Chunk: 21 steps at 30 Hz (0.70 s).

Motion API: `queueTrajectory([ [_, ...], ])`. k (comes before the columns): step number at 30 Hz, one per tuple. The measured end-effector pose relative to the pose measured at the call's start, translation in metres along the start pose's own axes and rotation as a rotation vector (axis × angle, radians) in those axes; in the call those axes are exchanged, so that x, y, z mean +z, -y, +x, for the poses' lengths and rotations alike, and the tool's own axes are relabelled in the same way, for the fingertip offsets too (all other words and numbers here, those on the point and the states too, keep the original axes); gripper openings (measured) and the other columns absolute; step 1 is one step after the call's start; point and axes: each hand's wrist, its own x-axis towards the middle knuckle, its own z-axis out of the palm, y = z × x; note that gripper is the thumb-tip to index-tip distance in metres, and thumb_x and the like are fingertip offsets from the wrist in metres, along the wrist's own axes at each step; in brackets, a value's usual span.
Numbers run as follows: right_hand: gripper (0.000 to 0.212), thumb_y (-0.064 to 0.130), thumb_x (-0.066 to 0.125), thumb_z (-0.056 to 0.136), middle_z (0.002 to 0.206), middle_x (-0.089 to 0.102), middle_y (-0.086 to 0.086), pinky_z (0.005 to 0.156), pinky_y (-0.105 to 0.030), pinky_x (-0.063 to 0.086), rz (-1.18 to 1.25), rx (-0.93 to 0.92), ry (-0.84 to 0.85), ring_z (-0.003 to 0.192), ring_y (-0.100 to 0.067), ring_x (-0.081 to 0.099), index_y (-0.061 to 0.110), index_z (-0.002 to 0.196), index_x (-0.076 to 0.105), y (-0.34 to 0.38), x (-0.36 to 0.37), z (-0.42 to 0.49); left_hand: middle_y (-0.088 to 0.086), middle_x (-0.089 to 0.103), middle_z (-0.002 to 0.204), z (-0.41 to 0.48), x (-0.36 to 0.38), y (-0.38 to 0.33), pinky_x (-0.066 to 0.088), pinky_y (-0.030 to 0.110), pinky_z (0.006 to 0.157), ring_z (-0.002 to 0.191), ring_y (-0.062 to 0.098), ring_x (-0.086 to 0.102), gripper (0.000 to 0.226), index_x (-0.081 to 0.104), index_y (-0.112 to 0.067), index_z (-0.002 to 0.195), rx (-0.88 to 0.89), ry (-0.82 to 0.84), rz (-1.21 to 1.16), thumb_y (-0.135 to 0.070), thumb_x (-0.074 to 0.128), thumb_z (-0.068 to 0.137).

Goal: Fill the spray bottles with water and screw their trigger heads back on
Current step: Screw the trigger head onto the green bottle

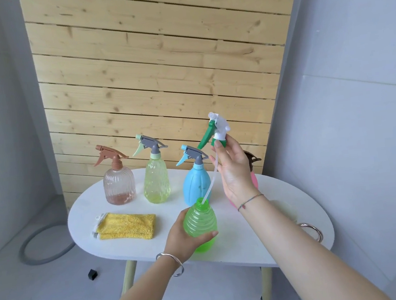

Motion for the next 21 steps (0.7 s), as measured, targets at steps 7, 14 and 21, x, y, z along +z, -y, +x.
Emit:
queueTrajectory([
  [7,0.036,0.009,0.057,0.093,0.095,0.062,0.011,0.101,-0.035,0.047,0.002,-0.013,-0.016,0.088,-0.002,0.061,0.011,0.129,0.053,-0.011,-0.002,0.006,-0.015,0.066,0.106,0.002,0.0,0.002,0.043,0.007,0.08,0.098,-0.008,0.06,0.086,0.052,-0.032,0.121,0.004,0.003,0.002,-0.057,0.086,0.046],
  [14,0.035,0.008,0.06,0.091,0.101,0.066,0.007,0.095,-0.031,0.048,-0.083,-0.05,0.054,0.092,-0.007,0.065,0.009,0.126,0.054,-0.019,-0.002,0.007,-0.014,0.067,0.107,0.002,0.001,0.003,0.046,0.013,0.085,0.1,-0.005,0.061,0.088,0.053,-0.031,0.121,-0.005,0.006,-0.015,-0.059,0.085,0.044],
  [21,0.029,0.0,0.065,0.085,0.112,0.065,-0.003,0.104,-0.032,0.043,-0.258,0.154,0.266,0.111,-0.016,0.059,0.012,0.11,0.061,-0.048,-0.03,-0.016,-0.015,0.067,0.107,0.001,0.001,0.001,0.047,0.017,0.087,0.101,-0.003,0.061,0.085,0.053,-0.033,0.119,-0.003,0.008,-0.03,-0.057,0.086,0.045],
])
